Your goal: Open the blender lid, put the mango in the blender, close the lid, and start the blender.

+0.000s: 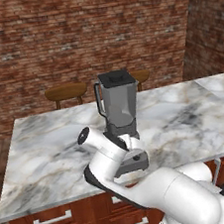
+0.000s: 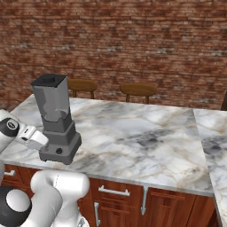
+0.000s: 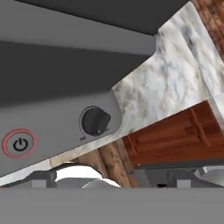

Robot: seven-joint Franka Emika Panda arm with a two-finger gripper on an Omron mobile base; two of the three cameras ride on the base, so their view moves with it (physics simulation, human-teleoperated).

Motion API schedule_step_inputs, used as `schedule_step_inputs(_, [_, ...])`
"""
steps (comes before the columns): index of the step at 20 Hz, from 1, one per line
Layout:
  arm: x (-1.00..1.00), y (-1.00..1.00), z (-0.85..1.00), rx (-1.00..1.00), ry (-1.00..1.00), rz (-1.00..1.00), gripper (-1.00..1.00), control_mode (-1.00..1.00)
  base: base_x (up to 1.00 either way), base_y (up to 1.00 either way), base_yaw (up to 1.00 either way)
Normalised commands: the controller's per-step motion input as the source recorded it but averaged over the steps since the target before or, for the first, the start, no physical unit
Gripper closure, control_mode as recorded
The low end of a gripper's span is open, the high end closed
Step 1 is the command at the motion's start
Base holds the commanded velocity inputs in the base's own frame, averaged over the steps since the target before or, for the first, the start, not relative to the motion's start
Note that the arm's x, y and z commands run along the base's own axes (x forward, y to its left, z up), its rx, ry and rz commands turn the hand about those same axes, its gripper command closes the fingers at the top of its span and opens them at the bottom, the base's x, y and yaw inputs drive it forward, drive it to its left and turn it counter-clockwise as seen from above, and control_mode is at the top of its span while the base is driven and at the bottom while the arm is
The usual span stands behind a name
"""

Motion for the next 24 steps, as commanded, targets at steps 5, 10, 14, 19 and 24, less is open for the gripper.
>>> schedule_step_inputs(5, [0.25,-0.01,-0.03,0.0,-0.04,0.0,-1.0,-1.0,0.0,0.0,0.0])
schedule_step_inputs(10, [0.21,0.0,-0.35,0.0,0.0,0.0,-1.0,-1.0,0.0,0.0,0.0])
schedule_step_inputs(14, [0.14,0.0,-0.58,0.0,0.0,0.0,-1.0,-1.0,0.0,0.0,0.0])
schedule_step_inputs(19, [0.16,0.0,-0.4,0.0,0.0,0.0,-1.0,-1.0,0.0,0.0,0.0])
schedule_step_inputs(24, [0.13,0.0,-0.29,0.0,-0.01,0.0,-1.0,-1.0,0.0,0.0,0.0])
